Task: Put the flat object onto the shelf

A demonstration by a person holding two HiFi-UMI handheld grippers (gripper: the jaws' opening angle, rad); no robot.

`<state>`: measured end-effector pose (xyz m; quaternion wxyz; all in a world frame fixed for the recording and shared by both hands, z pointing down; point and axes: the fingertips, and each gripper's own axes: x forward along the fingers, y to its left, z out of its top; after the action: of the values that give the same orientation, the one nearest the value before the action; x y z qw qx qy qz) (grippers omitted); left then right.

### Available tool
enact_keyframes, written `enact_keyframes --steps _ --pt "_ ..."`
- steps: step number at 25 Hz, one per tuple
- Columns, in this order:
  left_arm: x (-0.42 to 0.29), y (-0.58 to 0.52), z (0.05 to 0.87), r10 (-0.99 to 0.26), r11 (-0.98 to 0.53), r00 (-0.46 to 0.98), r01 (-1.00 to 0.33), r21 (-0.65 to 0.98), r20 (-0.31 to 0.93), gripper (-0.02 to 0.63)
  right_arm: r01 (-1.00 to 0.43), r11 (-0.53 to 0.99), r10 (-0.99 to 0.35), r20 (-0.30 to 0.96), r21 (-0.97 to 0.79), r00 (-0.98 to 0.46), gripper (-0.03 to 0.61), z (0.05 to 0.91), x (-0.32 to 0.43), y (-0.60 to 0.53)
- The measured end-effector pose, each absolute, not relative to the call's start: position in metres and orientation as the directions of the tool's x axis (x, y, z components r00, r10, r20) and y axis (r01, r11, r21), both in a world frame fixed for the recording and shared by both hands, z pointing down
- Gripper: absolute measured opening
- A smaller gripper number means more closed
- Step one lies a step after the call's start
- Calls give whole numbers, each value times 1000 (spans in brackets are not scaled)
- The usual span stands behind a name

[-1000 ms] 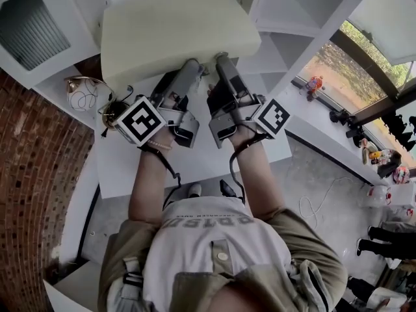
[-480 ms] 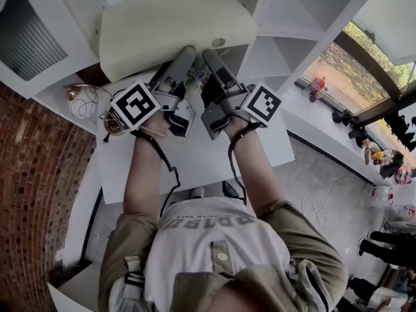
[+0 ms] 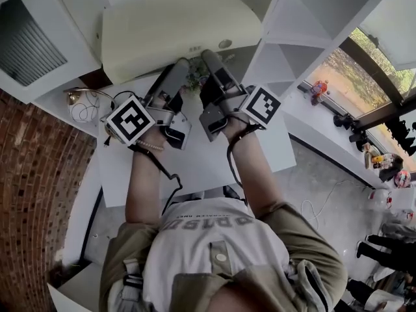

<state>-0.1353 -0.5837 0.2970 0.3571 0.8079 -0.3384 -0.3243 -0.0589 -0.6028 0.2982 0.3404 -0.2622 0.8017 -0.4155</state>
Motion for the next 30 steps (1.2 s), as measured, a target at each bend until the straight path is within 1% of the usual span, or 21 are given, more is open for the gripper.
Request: enact_keyframes --steps 2,5,14,23,30 --pt "-149 -584 298 -796 -512 529 -327 794 -296 364 -146 519 -703 -324 -842 -633 299 298 -62 -605" --pt "-156 -587 296 -798 -520 518 -335 785 -307 363 -158 530 -698 -324 -833 -638 299 298 -65 -608" --pt "-173 -611 301 -813 -486 515 -345 803 -271 359 -170 531 -684 -302 -830 -664 298 301 -84 -618" --pt "-178 -633 306 -847 -435 469 -337 835 -251 357 -185 464 -733 -258 -866 -629 296 309 -83 -640" --pt "-188 -643 308 -863 -411 450 -358 839 -231 357 -190 457 -740 -253 -869 -623 296 309 -85 -646"
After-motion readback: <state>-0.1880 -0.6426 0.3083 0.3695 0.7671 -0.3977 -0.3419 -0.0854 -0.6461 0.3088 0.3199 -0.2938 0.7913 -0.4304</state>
